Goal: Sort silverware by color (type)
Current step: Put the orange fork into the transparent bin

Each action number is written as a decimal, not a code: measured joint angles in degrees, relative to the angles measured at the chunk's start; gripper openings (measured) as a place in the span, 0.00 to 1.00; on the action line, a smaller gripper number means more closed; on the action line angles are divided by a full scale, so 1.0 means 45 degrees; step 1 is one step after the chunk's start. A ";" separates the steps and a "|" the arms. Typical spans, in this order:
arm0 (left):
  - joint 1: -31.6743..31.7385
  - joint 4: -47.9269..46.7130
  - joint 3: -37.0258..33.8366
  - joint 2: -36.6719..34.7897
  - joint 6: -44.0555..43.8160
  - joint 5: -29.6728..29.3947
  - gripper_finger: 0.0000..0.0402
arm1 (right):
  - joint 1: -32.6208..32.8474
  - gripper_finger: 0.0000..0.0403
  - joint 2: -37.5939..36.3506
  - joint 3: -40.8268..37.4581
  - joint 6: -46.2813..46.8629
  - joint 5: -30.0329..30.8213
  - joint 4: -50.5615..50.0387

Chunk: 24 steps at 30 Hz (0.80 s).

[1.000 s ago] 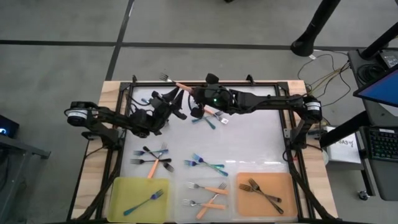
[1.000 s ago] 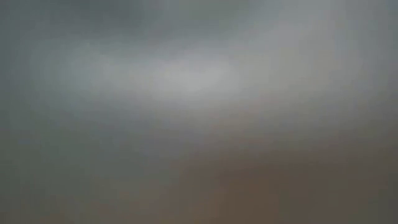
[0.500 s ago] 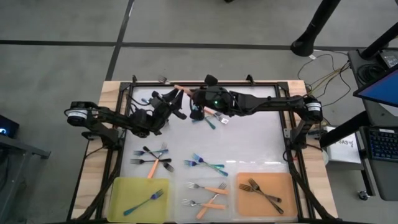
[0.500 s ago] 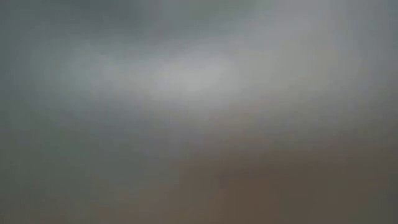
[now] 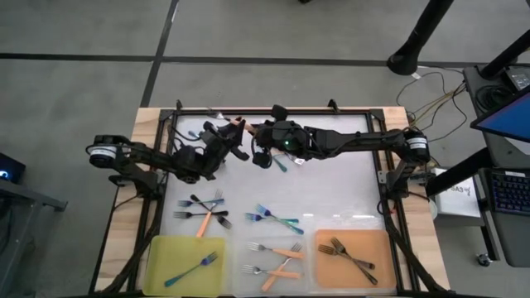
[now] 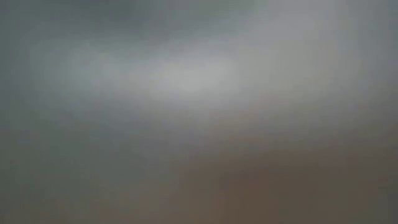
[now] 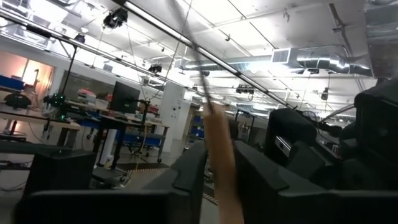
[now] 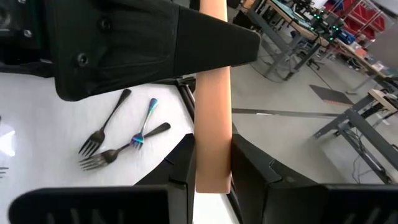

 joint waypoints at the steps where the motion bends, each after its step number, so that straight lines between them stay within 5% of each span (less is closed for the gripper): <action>1: -0.0016 0.0003 -0.0007 0.0000 -0.0071 0.0094 0.10 | 0.0000 0.16 0.0005 0.0000 -0.0023 0.0031 -0.0005; 8: -0.0039 0.0007 0.0003 -0.0006 -0.0105 0.0992 0.06 | 0.0005 0.16 0.0005 0.0002 -0.0068 0.0164 -0.0002; 13: -0.0068 -0.0129 -0.0072 -0.0165 -0.0243 0.1218 0.06 | 0.0000 0.36 -0.0014 0.0253 -0.0029 0.0160 -0.0627; 18: -0.0088 -0.0580 -0.0322 -0.0913 -0.0300 0.1244 0.06 | 0.0000 0.52 -0.0019 0.1356 0.1051 0.0153 -0.4008; 24: -0.0390 -0.4357 -0.0373 -0.2494 -0.1254 0.1652 0.06 | 0.0075 0.54 -0.0024 0.3152 0.3681 0.0134 -0.9477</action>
